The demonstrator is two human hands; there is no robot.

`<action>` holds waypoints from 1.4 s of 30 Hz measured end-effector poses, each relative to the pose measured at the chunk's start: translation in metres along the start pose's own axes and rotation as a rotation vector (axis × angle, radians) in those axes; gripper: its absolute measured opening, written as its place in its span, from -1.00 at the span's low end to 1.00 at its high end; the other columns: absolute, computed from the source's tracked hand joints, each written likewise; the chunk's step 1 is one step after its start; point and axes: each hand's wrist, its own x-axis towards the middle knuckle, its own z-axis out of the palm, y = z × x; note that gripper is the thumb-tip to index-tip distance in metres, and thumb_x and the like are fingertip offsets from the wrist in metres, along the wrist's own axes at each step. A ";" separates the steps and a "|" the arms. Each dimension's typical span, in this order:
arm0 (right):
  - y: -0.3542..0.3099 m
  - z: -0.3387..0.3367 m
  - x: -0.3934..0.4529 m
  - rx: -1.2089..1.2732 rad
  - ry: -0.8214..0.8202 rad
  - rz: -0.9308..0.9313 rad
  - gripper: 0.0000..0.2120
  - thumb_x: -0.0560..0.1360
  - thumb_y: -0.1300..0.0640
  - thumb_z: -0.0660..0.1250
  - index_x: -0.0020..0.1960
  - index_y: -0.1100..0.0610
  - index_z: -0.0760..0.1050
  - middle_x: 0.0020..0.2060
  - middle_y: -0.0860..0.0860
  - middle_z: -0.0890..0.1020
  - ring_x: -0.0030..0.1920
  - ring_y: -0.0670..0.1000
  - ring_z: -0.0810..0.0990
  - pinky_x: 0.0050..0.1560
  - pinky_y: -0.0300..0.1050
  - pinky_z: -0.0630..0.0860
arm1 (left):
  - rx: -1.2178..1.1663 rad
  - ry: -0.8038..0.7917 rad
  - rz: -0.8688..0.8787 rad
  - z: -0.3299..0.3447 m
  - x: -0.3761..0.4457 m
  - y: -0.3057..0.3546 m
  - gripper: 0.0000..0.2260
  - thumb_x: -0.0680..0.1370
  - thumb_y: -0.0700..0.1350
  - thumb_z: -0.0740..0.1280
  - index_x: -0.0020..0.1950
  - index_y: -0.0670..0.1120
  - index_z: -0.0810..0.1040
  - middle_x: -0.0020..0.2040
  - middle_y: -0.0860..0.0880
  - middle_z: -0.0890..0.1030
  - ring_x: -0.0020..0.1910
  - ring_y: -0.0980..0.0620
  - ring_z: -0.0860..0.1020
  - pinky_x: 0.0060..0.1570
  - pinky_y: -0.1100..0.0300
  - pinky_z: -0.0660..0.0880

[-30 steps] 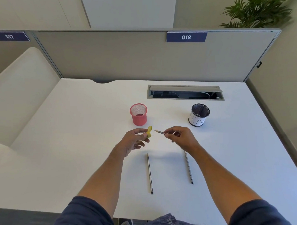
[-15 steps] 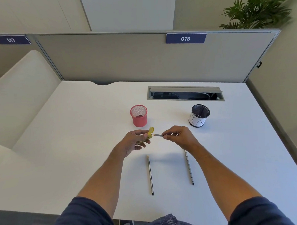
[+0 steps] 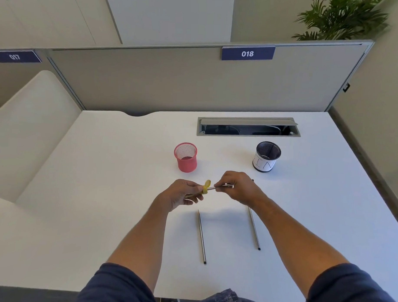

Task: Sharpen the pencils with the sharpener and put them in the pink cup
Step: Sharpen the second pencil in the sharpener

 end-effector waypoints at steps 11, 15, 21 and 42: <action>0.005 0.011 -0.010 -0.306 0.106 -0.151 -0.91 0.56 0.17 0.42 -0.06 0.16 0.69 -0.25 0.02 0.64 -0.21 0.11 0.60 -0.27 -0.05 0.51 | 0.158 0.025 0.030 0.006 0.004 0.013 -0.81 0.48 0.02 0.51 0.01 -0.05 0.75 -0.09 -0.08 0.75 -0.20 0.09 0.57 -0.08 0.15 0.45; 0.004 0.011 -0.005 -0.279 -0.092 0.051 -0.81 0.63 0.04 0.31 0.05 0.07 0.69 -0.11 -0.02 0.68 -0.11 0.05 0.58 -0.14 -0.06 0.49 | 0.222 0.053 0.035 0.006 0.007 0.012 -0.83 0.47 -0.11 0.54 0.04 -0.07 0.74 -0.10 -0.06 0.75 -0.24 0.10 0.54 -0.17 0.19 0.40; 0.006 0.010 0.001 0.020 -0.215 0.334 -0.85 0.55 0.05 0.41 -0.12 0.05 0.73 -0.42 -0.10 0.59 -0.43 -0.13 0.42 -0.35 -0.22 0.34 | 0.228 0.046 0.102 0.008 0.005 0.007 -0.81 0.37 -0.24 0.58 -0.09 0.01 0.79 -0.15 -0.08 0.75 -0.20 0.07 0.62 -0.14 0.22 0.47; -0.004 -0.014 0.012 0.079 -0.367 0.235 -0.91 0.51 0.14 0.43 0.00 0.04 0.56 -0.29 -0.03 0.71 -0.31 -0.14 0.59 -0.25 -0.12 0.55 | 0.177 0.126 0.125 0.010 -0.003 0.014 -0.79 0.39 -0.17 0.59 0.01 -0.04 0.76 -0.17 -0.03 0.74 -0.28 0.08 0.59 -0.21 0.17 0.37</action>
